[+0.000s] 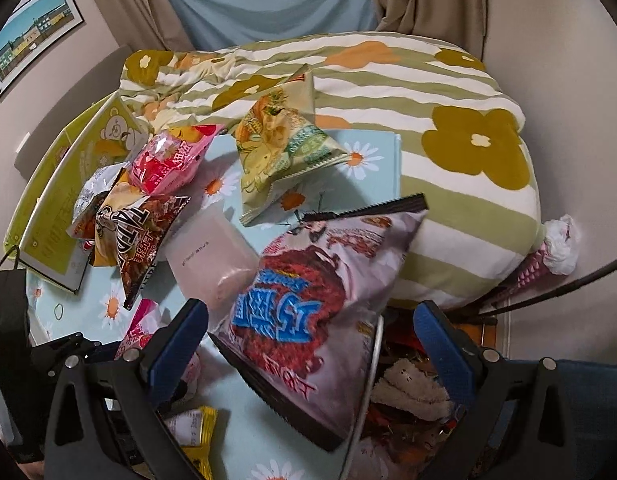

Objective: Organize snacks
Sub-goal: 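Grasp the pink strawberry bag with the left tool while the right grasps the purple-and-blue bag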

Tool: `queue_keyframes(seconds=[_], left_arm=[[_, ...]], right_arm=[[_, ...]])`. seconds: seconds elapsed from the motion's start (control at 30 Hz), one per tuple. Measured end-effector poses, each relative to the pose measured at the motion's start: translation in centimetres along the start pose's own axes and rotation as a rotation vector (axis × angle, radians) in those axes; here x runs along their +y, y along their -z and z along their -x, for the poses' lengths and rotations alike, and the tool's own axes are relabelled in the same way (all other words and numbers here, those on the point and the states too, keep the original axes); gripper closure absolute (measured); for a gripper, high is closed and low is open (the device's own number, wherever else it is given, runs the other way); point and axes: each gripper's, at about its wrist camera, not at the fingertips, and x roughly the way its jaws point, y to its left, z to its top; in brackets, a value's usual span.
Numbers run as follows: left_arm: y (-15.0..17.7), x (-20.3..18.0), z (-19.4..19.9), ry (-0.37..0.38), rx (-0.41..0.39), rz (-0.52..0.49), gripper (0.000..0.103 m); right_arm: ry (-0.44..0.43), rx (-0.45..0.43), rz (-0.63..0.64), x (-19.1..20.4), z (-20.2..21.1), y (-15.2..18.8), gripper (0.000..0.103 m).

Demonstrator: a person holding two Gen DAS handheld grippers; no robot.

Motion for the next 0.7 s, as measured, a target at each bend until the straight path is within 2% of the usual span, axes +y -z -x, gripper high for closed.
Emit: queue_keyframes(seconds=[0.57, 0.67, 0.7], left_arm=[[-1.0, 1.7, 1.6, 0.019, -0.021, 0.031, 0.051], [-1.4, 1.9, 2.2, 0.025, -0.031, 0.031, 0.051], [-1.5, 2.0, 2.3, 0.028, -0.033, 0.03, 0.051]], right_arm=[[0.012, 0.039, -0.017, -0.5, -3.7, -0.8, 0.004], [0.012, 0.05, -0.019, -0.7, -4.1, -0.8, 0.011], [0.01, 0.055, -0.019, -0.7, -4.2, -0.8, 0.017]])
